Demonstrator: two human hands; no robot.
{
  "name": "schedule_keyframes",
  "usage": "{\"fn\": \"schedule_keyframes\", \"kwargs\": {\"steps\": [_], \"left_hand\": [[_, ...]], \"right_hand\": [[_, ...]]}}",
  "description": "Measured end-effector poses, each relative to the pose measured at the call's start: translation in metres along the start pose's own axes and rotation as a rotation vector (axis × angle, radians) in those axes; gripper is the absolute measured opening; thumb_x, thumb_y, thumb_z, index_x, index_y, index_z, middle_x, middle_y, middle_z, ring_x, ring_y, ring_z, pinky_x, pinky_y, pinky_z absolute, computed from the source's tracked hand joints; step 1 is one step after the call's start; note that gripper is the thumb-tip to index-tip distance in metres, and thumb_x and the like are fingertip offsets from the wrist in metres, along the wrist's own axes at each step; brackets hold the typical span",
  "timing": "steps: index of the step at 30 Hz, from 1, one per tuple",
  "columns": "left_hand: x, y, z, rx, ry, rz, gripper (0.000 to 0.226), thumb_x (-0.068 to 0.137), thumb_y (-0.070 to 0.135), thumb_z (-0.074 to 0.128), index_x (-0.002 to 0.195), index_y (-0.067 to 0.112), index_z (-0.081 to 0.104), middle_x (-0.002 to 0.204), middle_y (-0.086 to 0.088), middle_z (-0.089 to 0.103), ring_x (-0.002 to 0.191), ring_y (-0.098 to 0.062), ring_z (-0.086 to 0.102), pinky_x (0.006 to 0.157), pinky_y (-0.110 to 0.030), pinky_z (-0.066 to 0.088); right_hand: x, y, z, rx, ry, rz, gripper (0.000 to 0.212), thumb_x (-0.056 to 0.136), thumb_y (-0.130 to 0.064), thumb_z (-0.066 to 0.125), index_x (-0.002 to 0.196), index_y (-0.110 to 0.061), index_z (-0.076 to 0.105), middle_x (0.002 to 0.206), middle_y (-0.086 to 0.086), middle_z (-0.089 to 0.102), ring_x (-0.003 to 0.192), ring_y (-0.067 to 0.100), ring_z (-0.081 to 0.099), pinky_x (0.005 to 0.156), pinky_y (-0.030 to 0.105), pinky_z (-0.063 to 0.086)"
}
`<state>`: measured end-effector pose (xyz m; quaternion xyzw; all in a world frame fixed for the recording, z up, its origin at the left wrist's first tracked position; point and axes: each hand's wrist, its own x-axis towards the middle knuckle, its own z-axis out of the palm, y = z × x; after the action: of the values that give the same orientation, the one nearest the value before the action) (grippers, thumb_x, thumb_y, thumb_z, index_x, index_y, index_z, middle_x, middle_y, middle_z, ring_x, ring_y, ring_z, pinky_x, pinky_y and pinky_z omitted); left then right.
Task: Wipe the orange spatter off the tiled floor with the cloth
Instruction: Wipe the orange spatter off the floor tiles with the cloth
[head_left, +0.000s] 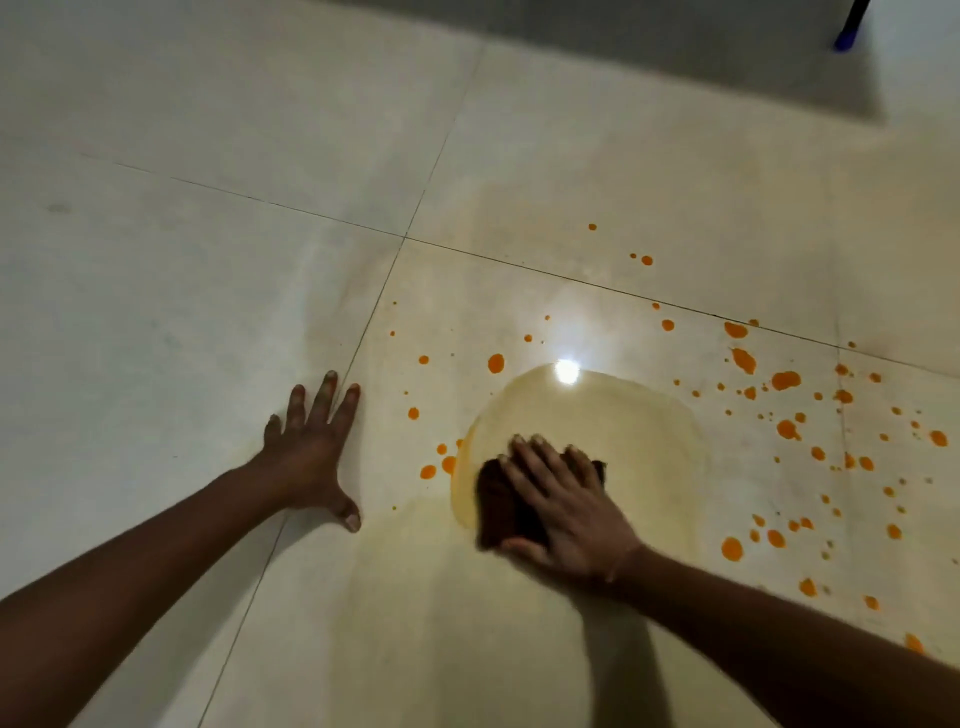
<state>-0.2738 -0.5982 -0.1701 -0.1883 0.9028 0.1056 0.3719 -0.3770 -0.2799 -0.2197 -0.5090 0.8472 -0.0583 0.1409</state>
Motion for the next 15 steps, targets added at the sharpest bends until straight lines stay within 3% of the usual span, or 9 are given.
{"fn": "schedule_keyframes", "kwargs": {"steps": [4, 5, 7, 9, 11, 13, 15], "left_hand": [[0.007, 0.002, 0.002, -0.026, -0.043, -0.021, 0.167, 0.042, 0.056, 0.09, 0.136, 0.022, -0.043, 0.142, -0.006, -0.052, 0.137, -0.042, -0.035, 0.113, -0.063, 0.002], [0.01, 0.003, 0.002, -0.028, -0.048, -0.03, 0.167, 0.041, 0.055, 0.091, 0.13, 0.021, -0.046, 0.14, -0.006, -0.054, 0.135, -0.043, -0.036, 0.112, -0.064, 0.001], [0.013, 0.005, 0.003, -0.047, -0.079, -0.046, 0.166, 0.042, 0.052, 0.092, 0.123, 0.02, -0.05, 0.135, -0.008, -0.057, 0.133, -0.045, -0.038, 0.112, -0.065, 0.001], [0.013, 0.007, 0.0, -0.046, -0.077, -0.044, 0.166, 0.043, 0.051, 0.092, 0.122, 0.019, -0.05, 0.134, -0.01, -0.059, 0.131, -0.047, -0.04, 0.112, -0.066, 0.0], [0.009, 0.008, -0.003, -0.053, -0.095, -0.041, 0.167, 0.043, 0.05, 0.092, 0.128, 0.018, -0.048, 0.135, -0.011, -0.058, 0.131, -0.049, -0.039, 0.111, -0.068, 0.001], [0.006, 0.007, -0.004, -0.066, -0.097, -0.048, 0.168, 0.042, 0.05, 0.092, 0.135, 0.018, -0.044, 0.137, -0.011, -0.056, 0.132, -0.048, -0.038, 0.112, -0.068, 0.002], [0.006, 0.007, -0.004, -0.069, -0.085, -0.045, 0.168, 0.041, 0.05, 0.093, 0.137, 0.018, -0.042, 0.138, -0.011, -0.056, 0.132, -0.048, -0.039, 0.111, -0.068, 0.001]], "right_hand": [[0.102, 0.033, -0.026, 0.042, 0.15, 0.567, 0.086, 0.09, -0.075, 0.021, 0.156, -0.021, 0.007, 0.164, 0.008, 0.001, 0.15, 0.029, 0.002, 0.116, 0.052, 0.004], [0.128, 0.016, -0.026, 0.069, 0.147, 0.589, 0.086, 0.09, -0.073, 0.023, 0.156, -0.02, 0.007, 0.164, 0.009, 0.001, 0.15, 0.03, 0.001, 0.116, 0.054, 0.004], [0.136, -0.039, -0.014, 0.091, 0.103, 0.403, 0.085, 0.09, -0.07, 0.024, 0.157, -0.021, 0.007, 0.164, 0.01, 0.001, 0.15, 0.03, -0.001, 0.117, 0.057, 0.004], [0.08, -0.074, 0.002, 0.067, -0.007, 0.127, 0.083, 0.091, -0.068, 0.031, 0.157, -0.022, 0.008, 0.164, 0.009, 0.001, 0.15, 0.028, -0.001, 0.117, 0.057, 0.007], [0.013, -0.063, 0.006, 0.021, -0.051, 0.012, 0.083, 0.091, -0.068, 0.037, 0.156, -0.021, 0.015, 0.163, 0.008, 0.006, 0.149, 0.03, 0.013, 0.115, 0.055, 0.013], [-0.007, -0.019, -0.004, -0.022, -0.057, 0.134, 0.083, 0.09, -0.069, 0.034, 0.155, -0.02, 0.017, 0.162, 0.009, 0.008, 0.147, 0.033, 0.02, 0.113, 0.053, 0.017], [0.029, 0.019, -0.022, 0.004, 0.009, 0.416, 0.083, 0.091, -0.069, 0.026, 0.156, -0.019, 0.01, 0.163, 0.01, 0.005, 0.149, 0.03, 0.01, 0.115, 0.053, 0.015]]}}
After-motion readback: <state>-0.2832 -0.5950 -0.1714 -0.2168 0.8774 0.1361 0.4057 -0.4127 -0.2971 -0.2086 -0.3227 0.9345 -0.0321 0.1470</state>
